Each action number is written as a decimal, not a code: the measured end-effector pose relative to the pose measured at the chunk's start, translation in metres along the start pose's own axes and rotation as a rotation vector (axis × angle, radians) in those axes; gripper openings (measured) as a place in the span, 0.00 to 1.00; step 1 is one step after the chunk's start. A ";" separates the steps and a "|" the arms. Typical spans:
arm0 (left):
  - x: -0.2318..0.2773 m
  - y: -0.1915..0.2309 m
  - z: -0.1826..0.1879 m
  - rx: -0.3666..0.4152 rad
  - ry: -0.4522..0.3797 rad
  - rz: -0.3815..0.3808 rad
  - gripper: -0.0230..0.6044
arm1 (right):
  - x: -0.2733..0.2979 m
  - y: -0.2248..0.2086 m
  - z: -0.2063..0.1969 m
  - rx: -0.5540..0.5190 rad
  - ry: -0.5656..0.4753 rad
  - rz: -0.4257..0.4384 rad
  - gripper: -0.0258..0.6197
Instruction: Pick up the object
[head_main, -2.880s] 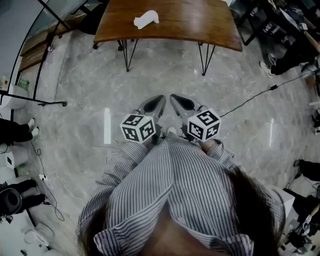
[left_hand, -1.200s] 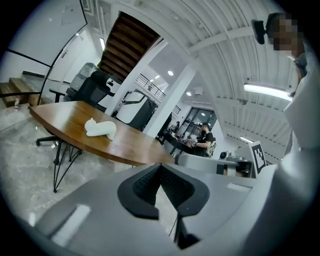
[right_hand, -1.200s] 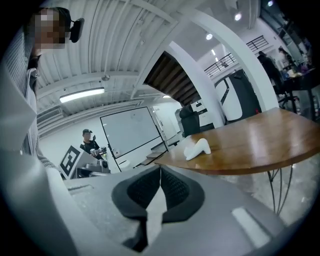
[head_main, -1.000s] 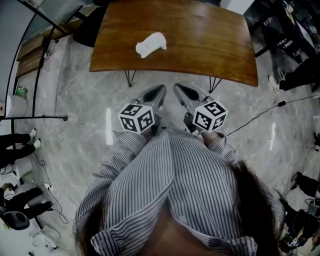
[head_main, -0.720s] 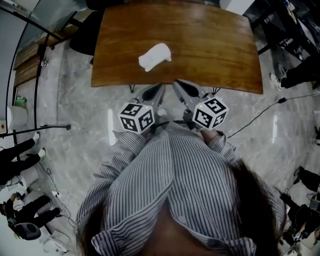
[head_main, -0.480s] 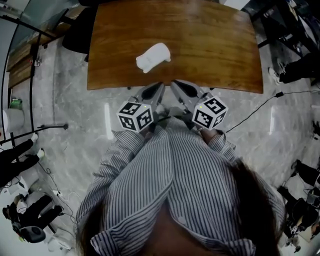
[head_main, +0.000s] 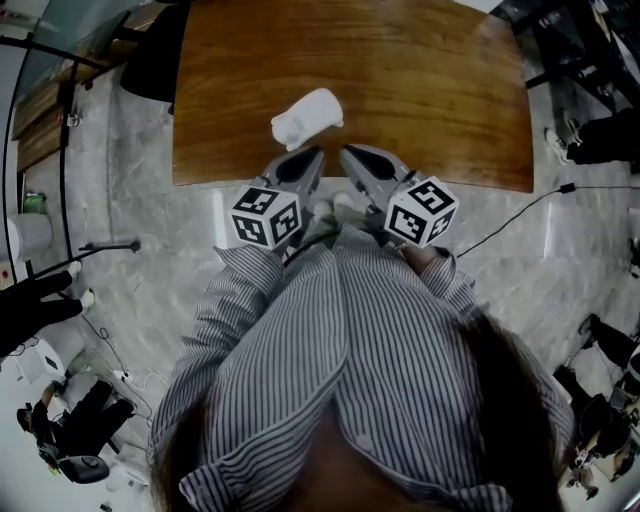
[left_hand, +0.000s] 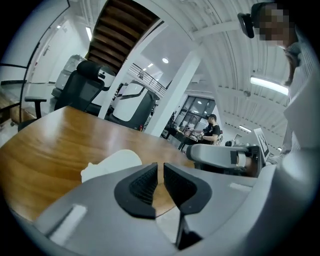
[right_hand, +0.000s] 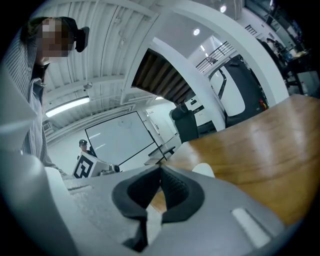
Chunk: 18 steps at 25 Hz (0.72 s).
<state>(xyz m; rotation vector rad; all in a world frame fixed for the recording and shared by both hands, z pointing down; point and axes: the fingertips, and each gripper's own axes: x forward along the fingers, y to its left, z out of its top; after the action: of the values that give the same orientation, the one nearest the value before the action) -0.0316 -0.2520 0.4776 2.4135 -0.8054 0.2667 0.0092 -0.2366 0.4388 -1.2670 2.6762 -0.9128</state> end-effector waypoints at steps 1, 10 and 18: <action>0.005 0.002 0.002 0.021 0.014 -0.002 0.11 | 0.001 -0.004 0.000 0.008 0.002 -0.005 0.04; 0.042 0.030 0.008 0.279 0.194 0.014 0.36 | 0.020 -0.033 -0.019 0.108 0.054 -0.007 0.04; 0.066 0.072 0.001 0.615 0.393 0.011 0.56 | 0.035 -0.055 -0.028 0.179 0.059 -0.021 0.04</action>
<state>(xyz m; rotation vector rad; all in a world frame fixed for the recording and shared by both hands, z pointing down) -0.0222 -0.3318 0.5327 2.7631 -0.6113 1.0901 0.0164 -0.2751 0.4980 -1.2497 2.5592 -1.1797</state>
